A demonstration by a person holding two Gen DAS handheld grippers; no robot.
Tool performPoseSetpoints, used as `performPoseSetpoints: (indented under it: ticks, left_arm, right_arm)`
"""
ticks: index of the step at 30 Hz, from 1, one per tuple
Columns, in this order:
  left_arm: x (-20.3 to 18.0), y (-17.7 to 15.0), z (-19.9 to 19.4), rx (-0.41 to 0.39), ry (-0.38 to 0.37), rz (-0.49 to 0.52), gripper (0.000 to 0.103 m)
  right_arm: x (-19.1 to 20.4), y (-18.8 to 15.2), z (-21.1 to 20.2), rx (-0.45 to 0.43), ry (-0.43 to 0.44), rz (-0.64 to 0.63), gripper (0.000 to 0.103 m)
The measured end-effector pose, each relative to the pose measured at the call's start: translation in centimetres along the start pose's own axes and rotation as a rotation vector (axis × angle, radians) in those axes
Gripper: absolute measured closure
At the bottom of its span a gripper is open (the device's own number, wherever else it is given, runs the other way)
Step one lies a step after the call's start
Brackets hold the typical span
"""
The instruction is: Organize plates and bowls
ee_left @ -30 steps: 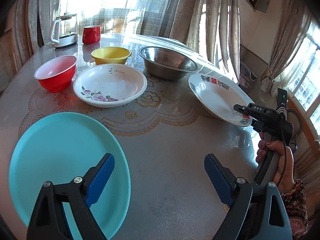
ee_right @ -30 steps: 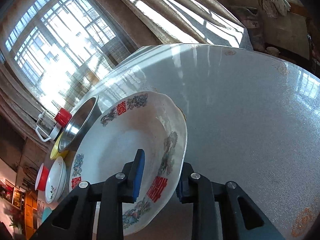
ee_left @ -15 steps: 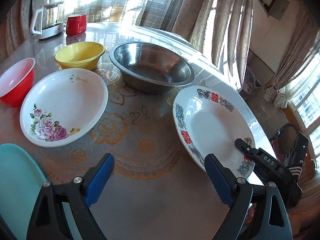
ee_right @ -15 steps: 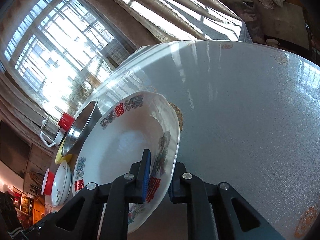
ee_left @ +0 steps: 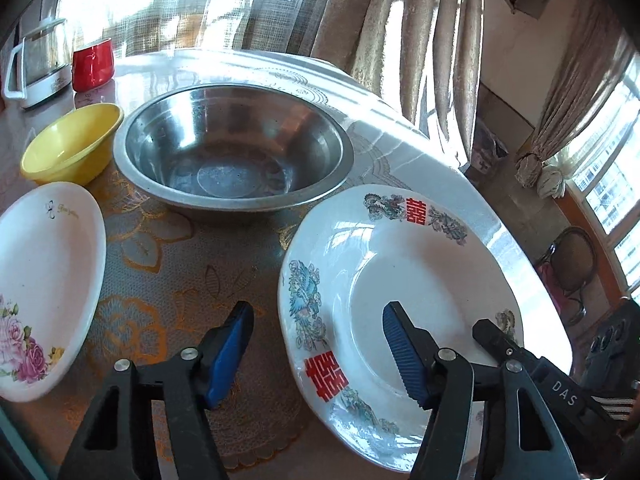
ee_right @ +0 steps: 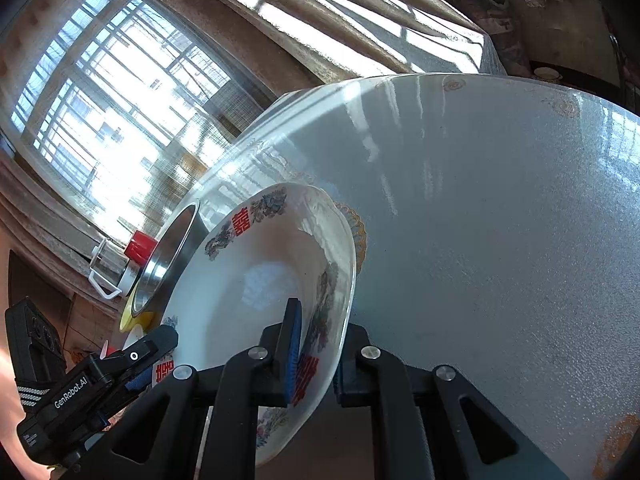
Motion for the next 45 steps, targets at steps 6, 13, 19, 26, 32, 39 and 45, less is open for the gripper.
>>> performPoseSetpoints:
  ticks: [6, 13, 19, 26, 32, 39, 45]
  left_arm:
    - [0.2, -0.1, 0.9, -0.001, 0.046, 0.047, 0.057]
    - [0.0, -0.5, 0.9, -0.021, 0.052, 0.098, 0.066]
    - [0.1, -0.9, 0.5, -0.031, 0.016, 0.073, 0.073]
    - [0.0, -2.4, -1.0, -0.046, 0.026, 0.072, 0.074]
    - [0.4, -4.8, -2.8, -0.045, 0.001, 0.050, 0.075]
    - [0.5, -6.9, -4.6, -0.045, -0.045, 0.025, 0.076]
    - [0.8, -8.7, -6.4, -0.034, -0.115, 0.017, 0.078]
  right_arm:
    - [0.0, 0.0, 0.0, 0.001, 0.002, 0.002, 0.091]
    - [0.0, -0.1, -0.1, 0.005, 0.014, 0.007, 0.091]
    - [0.2, -0.2, -0.1, 0.008, 0.025, 0.002, 0.091]
    - [0.8, -0.7, -0.3, 0.020, 0.025, -0.030, 0.091]
    - [1.2, -3.3, -2.0, 0.017, 0.005, -0.058, 0.089]
    - [1.7, -6.2, -4.2, -0.034, -0.040, -0.110, 0.086]
    - [2.0, -8.5, -5.8, -0.025, -0.052, -0.137, 0.085]
Point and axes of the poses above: each gripper's, at about its wrist camera, not at the fingertips, and z roughly the way its jaws point, x to its left, y to its top, the point moved 8 cm from there along z, roughly the way its jaws point, and after that the axes turned 10 degrees about -y, right-handed, at the moved point
